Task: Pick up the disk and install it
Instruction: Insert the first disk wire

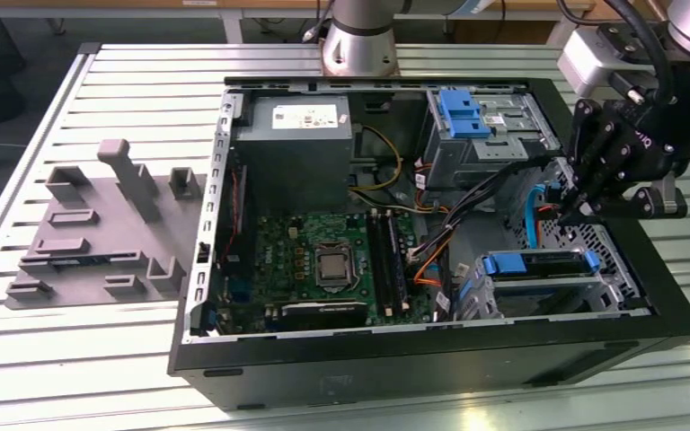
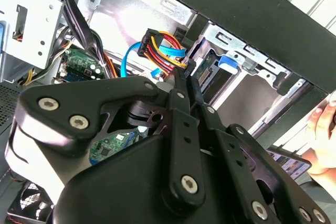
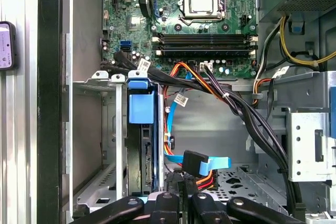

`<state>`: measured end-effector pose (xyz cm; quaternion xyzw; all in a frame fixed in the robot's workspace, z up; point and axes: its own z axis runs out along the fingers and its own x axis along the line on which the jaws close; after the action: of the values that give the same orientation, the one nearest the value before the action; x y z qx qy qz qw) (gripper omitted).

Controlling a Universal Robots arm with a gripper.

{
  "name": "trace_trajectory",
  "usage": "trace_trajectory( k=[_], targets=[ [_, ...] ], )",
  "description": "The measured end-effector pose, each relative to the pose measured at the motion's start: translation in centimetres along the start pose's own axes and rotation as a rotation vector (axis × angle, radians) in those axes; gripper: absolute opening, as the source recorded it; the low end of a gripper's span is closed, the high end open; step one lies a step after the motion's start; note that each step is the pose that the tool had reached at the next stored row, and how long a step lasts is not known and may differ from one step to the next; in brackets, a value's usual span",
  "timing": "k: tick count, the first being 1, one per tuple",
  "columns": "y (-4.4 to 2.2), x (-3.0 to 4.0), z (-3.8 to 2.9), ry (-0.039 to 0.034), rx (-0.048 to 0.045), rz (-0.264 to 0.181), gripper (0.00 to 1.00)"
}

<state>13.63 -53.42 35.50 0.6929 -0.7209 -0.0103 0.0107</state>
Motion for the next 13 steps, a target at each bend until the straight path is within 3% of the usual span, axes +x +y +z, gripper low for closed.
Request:
trace_trajectory(
  k=[4,5,13],
  targets=[
    [0.0,0.0,0.0,0.0,0.0,0.0,0.17],
    [0.0,0.0,0.01,0.0,0.0,0.0,0.24],
    [0.0,0.0,0.11,0.0,0.0,0.0,0.24]
  ],
)
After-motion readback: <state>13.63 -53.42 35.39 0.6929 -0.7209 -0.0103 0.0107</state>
